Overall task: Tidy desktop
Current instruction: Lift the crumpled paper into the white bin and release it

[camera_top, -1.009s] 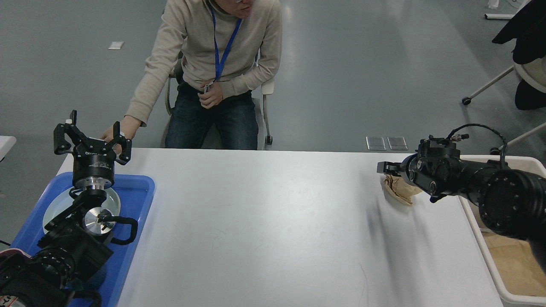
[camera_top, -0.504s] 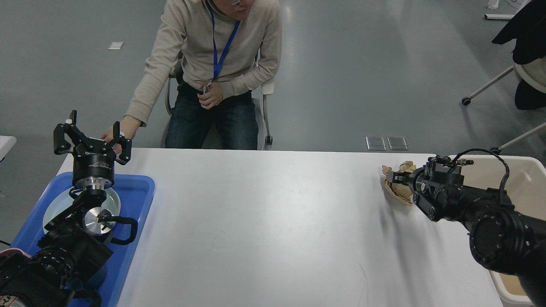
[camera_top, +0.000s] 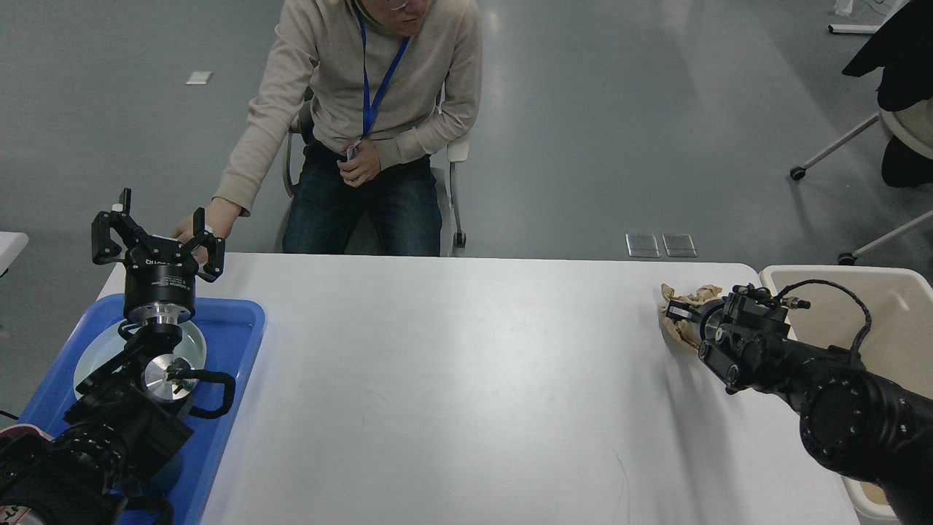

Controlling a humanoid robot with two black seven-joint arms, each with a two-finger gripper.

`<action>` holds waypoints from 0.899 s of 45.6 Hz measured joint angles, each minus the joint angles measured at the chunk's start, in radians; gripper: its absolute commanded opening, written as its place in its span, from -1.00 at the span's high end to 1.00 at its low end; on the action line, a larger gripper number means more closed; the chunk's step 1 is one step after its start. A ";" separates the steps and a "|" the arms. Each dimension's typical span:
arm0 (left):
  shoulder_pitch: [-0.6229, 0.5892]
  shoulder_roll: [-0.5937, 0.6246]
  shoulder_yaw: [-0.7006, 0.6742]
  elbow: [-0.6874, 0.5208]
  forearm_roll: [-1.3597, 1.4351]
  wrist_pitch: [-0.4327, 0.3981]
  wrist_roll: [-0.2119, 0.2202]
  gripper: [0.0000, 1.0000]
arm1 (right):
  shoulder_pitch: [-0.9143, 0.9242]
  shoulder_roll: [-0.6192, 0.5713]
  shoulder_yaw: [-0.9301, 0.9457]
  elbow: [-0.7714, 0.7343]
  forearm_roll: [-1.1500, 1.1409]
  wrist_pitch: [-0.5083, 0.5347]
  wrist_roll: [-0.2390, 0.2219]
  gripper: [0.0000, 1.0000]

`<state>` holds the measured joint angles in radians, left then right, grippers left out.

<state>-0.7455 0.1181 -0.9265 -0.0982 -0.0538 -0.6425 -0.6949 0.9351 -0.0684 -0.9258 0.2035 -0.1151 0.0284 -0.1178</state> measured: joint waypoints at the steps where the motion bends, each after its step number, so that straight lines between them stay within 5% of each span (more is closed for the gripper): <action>1: 0.000 0.000 0.000 0.000 0.000 0.000 0.000 -0.93 | 0.000 0.000 0.006 0.000 0.000 0.000 0.000 1.00; 16: 0.000 0.000 0.000 0.000 0.000 0.000 0.000 -0.93 | 0.063 -0.034 0.041 0.084 0.003 -0.003 0.002 1.00; 41: 0.000 0.000 0.000 0.000 0.000 0.000 0.000 -0.93 | 0.664 -0.495 0.074 0.815 -0.006 0.062 0.011 1.00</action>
<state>-0.7455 0.1181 -0.9265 -0.0982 -0.0538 -0.6421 -0.6949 1.5996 -0.5630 -0.8515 1.0188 -0.1211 0.0901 -0.1069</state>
